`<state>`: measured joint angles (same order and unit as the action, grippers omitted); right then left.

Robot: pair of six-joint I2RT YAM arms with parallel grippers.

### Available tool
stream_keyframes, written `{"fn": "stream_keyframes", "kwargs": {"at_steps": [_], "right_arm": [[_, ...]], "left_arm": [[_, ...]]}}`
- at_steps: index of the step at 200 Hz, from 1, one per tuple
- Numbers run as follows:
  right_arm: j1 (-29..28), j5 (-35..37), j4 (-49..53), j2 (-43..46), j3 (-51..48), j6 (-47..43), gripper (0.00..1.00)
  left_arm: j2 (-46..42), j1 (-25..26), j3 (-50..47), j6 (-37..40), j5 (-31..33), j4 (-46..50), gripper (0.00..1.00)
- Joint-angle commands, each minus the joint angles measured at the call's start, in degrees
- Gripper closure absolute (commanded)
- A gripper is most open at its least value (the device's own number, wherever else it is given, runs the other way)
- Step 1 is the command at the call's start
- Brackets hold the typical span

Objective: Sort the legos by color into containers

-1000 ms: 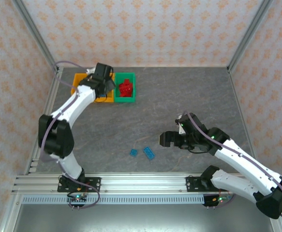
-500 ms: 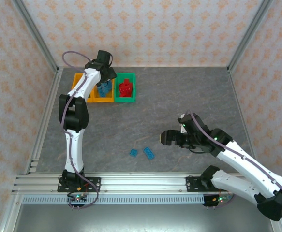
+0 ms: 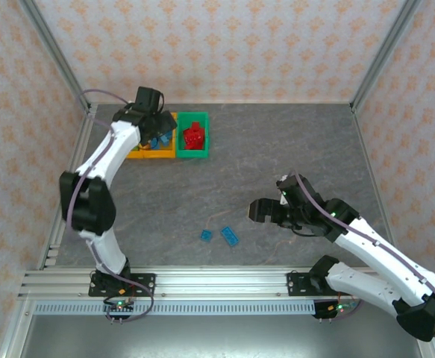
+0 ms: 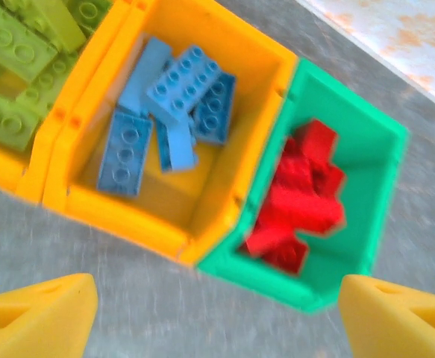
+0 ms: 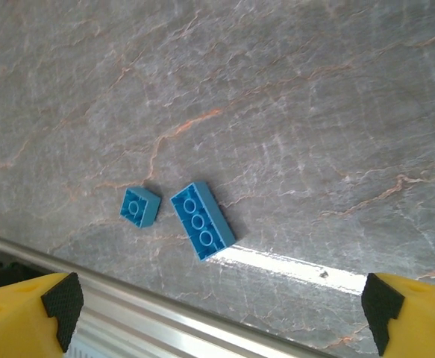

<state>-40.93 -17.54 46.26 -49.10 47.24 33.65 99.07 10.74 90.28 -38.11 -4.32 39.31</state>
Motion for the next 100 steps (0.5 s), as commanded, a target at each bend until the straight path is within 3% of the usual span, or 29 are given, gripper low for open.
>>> {"fn": "stream_keyframes", "kwargs": {"at_steps": [1, 31, 62, 100], "right_arm": [[-0.1, 5.3, -0.8, 0.2, 0.6, 2.2, 0.01], [0.0, 5.8, -3.4, 0.1, 0.3, 2.0, 0.01], [0.0, 6.4, -4.3, -0.8, -0.5, 1.9, 0.01], [0.0, 6.2, -5.0, -1.6, -1.1, 1.9, 0.01]], "left_arm": [[-11.0, 7.6, -8.4, 0.0, 1.0, -2.0, 0.17], [-21.0, 20.6, -20.4, 4.2, 0.6, -1.8, 0.19], [-25.2, 33.5, -28.8, 5.9, 3.7, 2.4, 0.22], [-25.5, 42.5, -37.3, 7.2, -0.5, 1.3, 0.23]]}}
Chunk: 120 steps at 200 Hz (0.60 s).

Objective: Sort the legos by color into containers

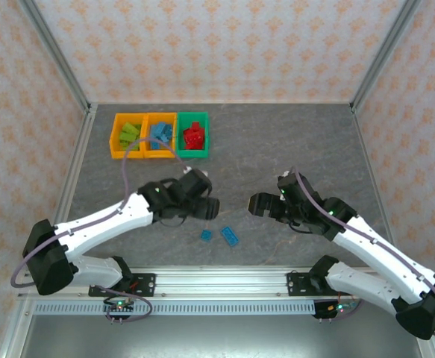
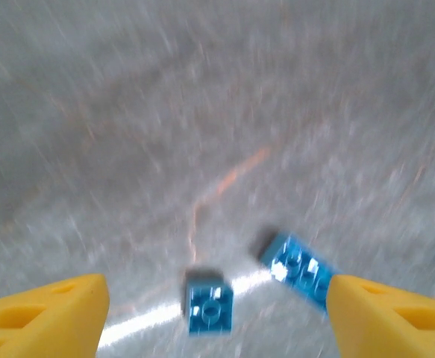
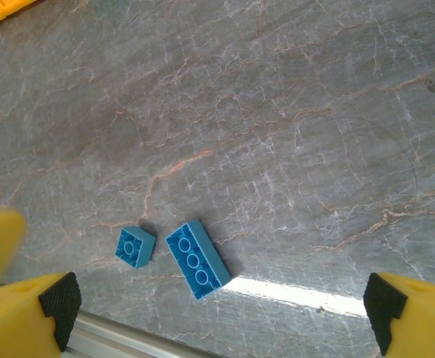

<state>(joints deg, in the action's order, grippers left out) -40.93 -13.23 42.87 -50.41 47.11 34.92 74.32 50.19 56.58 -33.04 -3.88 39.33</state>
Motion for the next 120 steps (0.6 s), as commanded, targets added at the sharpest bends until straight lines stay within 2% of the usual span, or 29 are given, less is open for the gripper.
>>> {"fn": "stream_keyframes", "kwargs": {"at_steps": [1, 34, 74, 95, 108, 120], "right_arm": [[0.0, 1.9, -1.6, -0.3, -1.0, 0.7, 0.01], [-0.1, 1.4, -1.8, -0.6, -1.0, 1.1, 0.01], [0.0, 1.8, -0.4, 0.0, -1.4, 1.5, 0.01], [-0.1, 1.6, -0.2, 0.0, -1.4, 1.8, 0.01], [0.0, 1.6, -0.6, 0.0, -1.6, 2.0, 0.00], [0.0, 1.5, -1.1, -0.1, -1.8, 2.0, 0.01]], "left_arm": [[-0.7, 3.2, -3.7, 2.1, -1.0, 1.2, 0.23], [4.7, 5.6, -5.7, 2.1, -0.9, -1.2, 0.23], [12.0, 5.7, -5.6, 4.5, -2.6, -4.7, 0.26], [16.1, 5.8, -4.1, 5.0, -3.2, -3.4, 0.28], [17.3, 5.9, -3.9, 5.0, -3.3, -3.4, 0.32], [17.7, 5.9, -4.2, 4.9, -3.0, -3.8, 0.40]]}}
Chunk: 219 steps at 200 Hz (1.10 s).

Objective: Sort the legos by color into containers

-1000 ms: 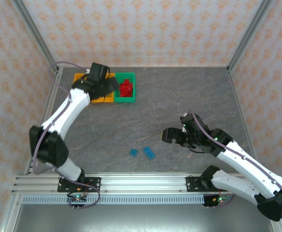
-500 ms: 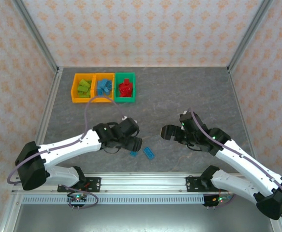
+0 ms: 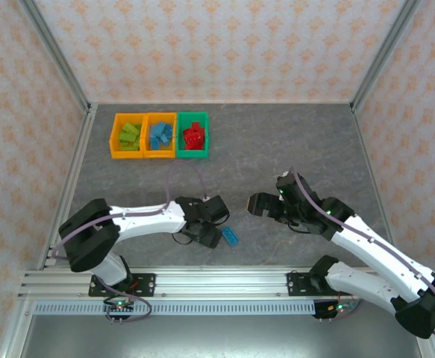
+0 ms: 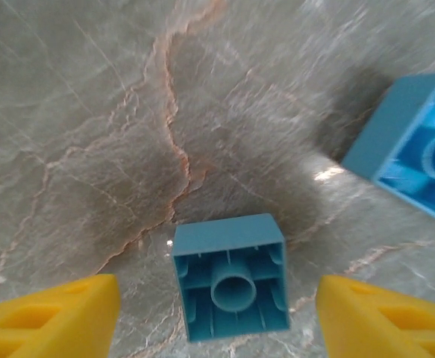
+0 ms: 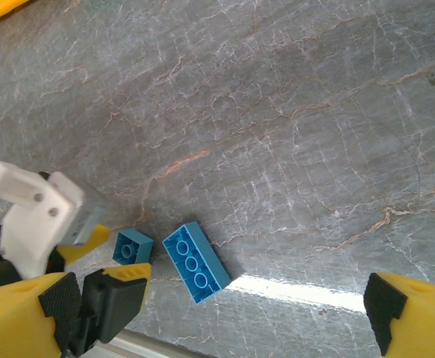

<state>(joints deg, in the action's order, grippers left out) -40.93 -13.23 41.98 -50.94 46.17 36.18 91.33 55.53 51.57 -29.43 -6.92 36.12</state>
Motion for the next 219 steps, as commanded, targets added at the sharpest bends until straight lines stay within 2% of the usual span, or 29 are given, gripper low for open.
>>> {"fn": "stream_keyframes", "kwargs": {"at_steps": [1, 45, 72, 88, 117, 140, 161, 189, 219], "right_arm": [[0.0, 1.5, -0.2, 0.4, -0.8, 0.8, 0.01], [0.0, 1.4, -0.3, -0.5, -0.2, 0.4, 0.00], [0.0, 1.4, 0.0, -0.7, 0.2, 0.4, 0.00], [0.0, 1.6, -0.3, -0.7, 0.2, 0.3, 0.00], [-0.1, 1.5, -0.7, -1.5, 1.1, 0.0, 0.00], [0.0, 1.1, -1.1, -2.1, 1.5, 0.1, 0.00], [0.0, 1.2, -0.4, -2.0, 1.9, 0.1, 0.01], [-0.1, 2.3, 1.8, -0.5, 2.4, 0.0, 0.01], [0.0, 4.0, 3.5, 1.9, 2.5, 0.1, 0.01]], "left_arm": [[0.7, 0.5, 0.8, 1.3, 0.0, -0.6, 0.41], [-1.2, 0.5, -0.8, -0.7, 0.7, -2.8, 0.61], [-8.7, -1.6, -0.9, -0.5, 7.0, -0.4, 0.69], [-14.2, -7.7, -0.4, 1.5, 7.6, 0.6, 0.72], [-18.4, -24.7, 3.4, 6.4, 6.6, -1.1, 0.74], [-11.8, -36.7, 10.7, 9.0, 6.8, -3.8, 0.75], [-2.1, -42.4, 20.7, 9.9, 7.9, -4.3, 0.76], [11.4, -46.9, 36.1, 10.3, 5.1, -1.9, 0.75], [24.2, -48.8, 52.1, 11.6, 4.0, 5.8, 0.67]]}}
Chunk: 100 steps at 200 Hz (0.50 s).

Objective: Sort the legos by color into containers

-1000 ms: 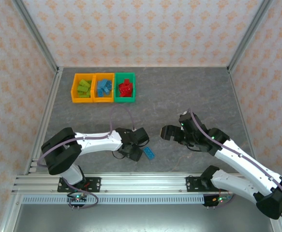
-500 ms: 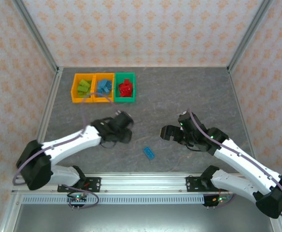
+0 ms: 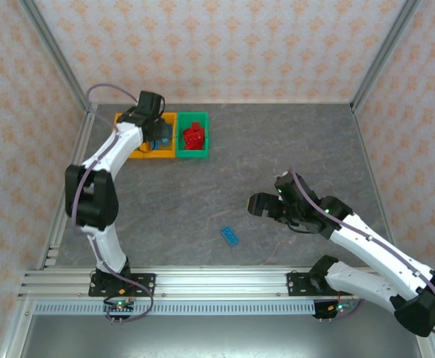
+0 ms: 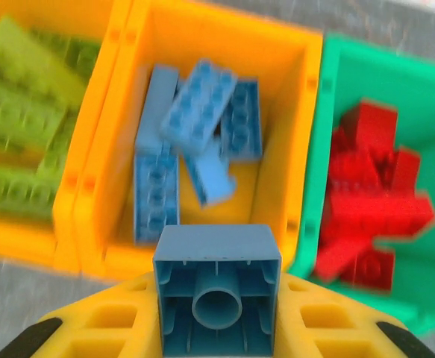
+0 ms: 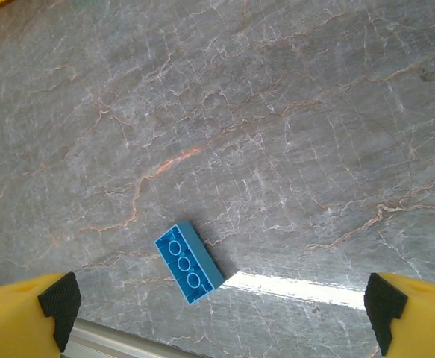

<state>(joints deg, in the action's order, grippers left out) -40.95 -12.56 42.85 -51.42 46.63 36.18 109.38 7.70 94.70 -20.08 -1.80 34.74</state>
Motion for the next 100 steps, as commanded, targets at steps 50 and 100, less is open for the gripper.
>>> {"fn": "stream_keyframes", "kwargs": {"at_steps": [50, 100], "right_arm": [[-0.1, 3.4, 1.5, 2.1, 2.3, 0.8, 0.01], [-0.5, 0.9, -1.4, -1.2, 2.1, -0.2, 0.03]], "left_arm": [[9.7, -1.5, 15.6, 3.8, -3.6, 12.2, 0.44], [-11.7, 1.4, -1.3, 1.3, -10.5, 7.3, 0.39]]}}
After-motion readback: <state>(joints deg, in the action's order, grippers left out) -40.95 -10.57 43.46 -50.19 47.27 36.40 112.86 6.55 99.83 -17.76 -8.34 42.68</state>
